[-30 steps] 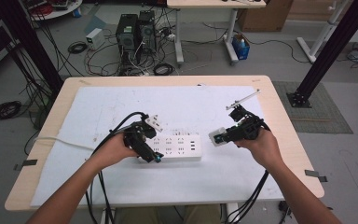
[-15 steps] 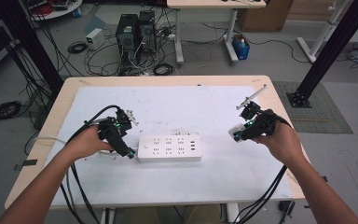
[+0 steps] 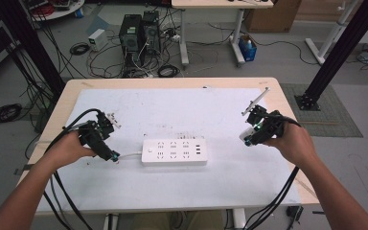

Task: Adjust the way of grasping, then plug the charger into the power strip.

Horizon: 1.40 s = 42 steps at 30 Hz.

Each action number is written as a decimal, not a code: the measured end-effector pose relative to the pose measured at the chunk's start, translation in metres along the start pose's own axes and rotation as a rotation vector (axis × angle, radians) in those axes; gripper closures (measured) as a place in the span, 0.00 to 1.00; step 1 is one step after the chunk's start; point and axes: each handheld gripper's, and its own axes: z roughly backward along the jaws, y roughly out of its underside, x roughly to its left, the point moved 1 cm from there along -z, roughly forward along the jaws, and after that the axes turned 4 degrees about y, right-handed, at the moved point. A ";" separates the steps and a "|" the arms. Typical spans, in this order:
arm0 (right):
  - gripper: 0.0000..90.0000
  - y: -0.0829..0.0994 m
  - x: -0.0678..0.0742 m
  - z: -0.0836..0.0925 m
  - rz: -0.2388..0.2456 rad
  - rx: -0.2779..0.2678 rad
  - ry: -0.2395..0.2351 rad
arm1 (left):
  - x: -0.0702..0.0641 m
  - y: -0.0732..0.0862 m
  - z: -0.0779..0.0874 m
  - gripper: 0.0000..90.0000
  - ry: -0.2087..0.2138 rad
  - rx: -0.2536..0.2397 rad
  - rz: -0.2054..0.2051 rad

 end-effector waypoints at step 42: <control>0.69 -0.111 0.026 -0.029 0.298 0.023 -0.190 | 0.007 0.016 -0.013 0.21 0.003 -0.015 -0.049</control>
